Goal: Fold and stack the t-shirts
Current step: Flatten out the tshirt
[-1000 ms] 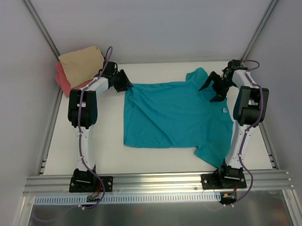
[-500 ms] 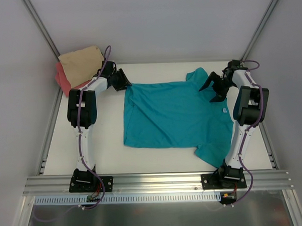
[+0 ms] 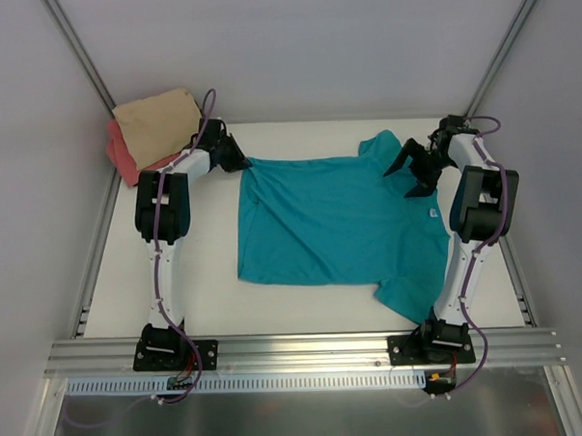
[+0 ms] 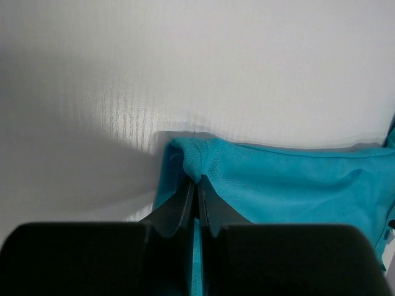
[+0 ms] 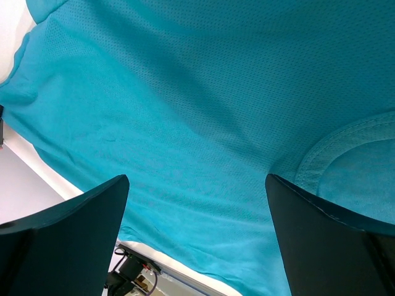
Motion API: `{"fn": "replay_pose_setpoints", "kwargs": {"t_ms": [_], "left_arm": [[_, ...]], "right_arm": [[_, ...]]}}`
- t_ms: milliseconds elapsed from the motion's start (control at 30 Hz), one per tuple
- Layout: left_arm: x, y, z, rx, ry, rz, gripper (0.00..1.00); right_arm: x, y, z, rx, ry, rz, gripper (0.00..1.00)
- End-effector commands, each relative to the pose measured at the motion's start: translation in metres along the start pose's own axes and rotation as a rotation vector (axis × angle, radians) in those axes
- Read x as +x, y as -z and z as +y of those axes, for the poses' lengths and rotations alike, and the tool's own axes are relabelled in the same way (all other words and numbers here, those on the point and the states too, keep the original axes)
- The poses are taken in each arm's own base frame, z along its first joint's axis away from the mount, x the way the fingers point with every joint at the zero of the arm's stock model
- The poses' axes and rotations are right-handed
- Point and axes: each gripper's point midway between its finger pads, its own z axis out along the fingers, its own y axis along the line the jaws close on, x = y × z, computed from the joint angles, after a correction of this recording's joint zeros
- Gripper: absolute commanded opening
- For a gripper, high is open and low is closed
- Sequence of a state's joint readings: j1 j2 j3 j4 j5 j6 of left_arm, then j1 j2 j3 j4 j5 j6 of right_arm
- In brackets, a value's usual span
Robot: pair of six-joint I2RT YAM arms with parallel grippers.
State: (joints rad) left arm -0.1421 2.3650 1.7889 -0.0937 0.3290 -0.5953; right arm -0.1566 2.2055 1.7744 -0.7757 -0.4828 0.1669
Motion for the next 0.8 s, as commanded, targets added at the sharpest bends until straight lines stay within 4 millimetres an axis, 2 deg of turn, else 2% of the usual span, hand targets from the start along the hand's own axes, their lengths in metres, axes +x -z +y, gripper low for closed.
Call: {"fn": "replay_pose_setpoints", "kwargs": {"t_ms": [0, 233, 467, 500, 533, 567, 600, 633, 767], "left_arm": [[-0.027, 0.006, -0.012, 0.020, -0.013, -0.071, 0.00], [-0.054, 0.017, -0.021, 0.008, -0.048, -0.127, 0.00], [-0.084, 0.027, -0.044, 0.051, -0.056, -0.183, 0.02], [-0.085, 0.028, -0.046, 0.052, -0.055, -0.183, 0.12], [-0.085, 0.026, -0.045, 0.050, -0.055, -0.181, 0.27], [-0.088, 0.027, -0.045, 0.049, -0.055, -0.185, 0.48], [-0.088, 0.026, -0.043, 0.043, -0.050, -0.181, 0.90], [-0.085, 0.024, -0.039, 0.033, -0.043, -0.165, 0.99], [-0.076, 0.035, -0.039, 0.020, -0.053, -0.125, 0.99]], "right_arm": [[-0.008, 0.020, 0.008, -0.007, 0.017, -0.036, 1.00], [-0.007, 0.015, 0.006, -0.009, 0.005, -0.028, 0.99], [-0.007, 0.012, 0.006, -0.011, 0.002, -0.024, 0.99], [-0.008, 0.011, 0.006, -0.012, 0.001, -0.027, 0.99], [-0.008, 0.011, 0.006, -0.014, -0.001, -0.026, 0.99], [-0.008, 0.010, 0.006, -0.017, -0.001, -0.025, 1.00], [-0.009, 0.010, 0.006, -0.017, -0.002, -0.026, 1.00], [-0.009, 0.010, 0.008, -0.020, -0.002, -0.027, 0.99], [-0.008, 0.009, 0.008, -0.025, 0.000, -0.021, 1.00]]}}
